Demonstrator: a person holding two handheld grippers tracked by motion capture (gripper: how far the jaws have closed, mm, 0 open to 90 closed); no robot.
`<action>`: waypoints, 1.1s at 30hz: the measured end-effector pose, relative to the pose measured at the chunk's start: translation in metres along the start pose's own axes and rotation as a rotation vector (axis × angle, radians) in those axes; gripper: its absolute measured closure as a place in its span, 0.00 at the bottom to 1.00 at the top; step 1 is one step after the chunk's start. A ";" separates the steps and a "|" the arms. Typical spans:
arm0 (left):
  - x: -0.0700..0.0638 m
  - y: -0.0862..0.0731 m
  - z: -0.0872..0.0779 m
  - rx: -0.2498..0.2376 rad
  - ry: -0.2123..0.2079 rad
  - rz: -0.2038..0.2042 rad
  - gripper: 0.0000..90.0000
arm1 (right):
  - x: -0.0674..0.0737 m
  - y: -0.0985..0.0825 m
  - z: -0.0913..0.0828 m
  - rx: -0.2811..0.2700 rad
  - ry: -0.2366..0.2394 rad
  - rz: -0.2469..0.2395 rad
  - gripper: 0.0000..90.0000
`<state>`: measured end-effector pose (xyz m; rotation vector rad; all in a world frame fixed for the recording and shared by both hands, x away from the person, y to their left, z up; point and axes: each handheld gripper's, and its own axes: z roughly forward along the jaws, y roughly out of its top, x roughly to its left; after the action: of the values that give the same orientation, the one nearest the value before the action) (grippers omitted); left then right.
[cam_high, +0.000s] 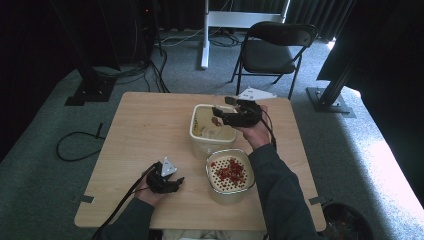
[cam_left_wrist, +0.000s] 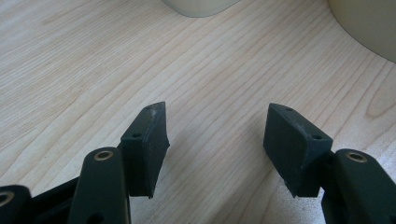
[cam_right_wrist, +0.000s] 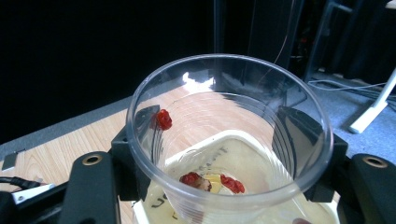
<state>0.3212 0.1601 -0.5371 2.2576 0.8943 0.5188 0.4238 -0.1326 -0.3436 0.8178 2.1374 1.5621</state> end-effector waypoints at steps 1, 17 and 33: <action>0.000 0.000 0.000 0.001 -0.001 0.000 0.45 | 0.000 0.000 0.005 0.008 0.002 0.000 0.36; 0.000 0.000 -0.001 0.004 -0.001 0.005 0.45 | -0.008 0.003 0.048 0.083 0.060 0.046 0.32; 0.000 0.000 -0.001 0.005 0.001 0.006 0.45 | -0.021 0.001 0.033 -0.011 0.116 0.127 0.14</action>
<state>0.3206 0.1605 -0.5367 2.2649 0.8907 0.5214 0.4596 -0.1219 -0.3538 0.8948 2.1928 1.7223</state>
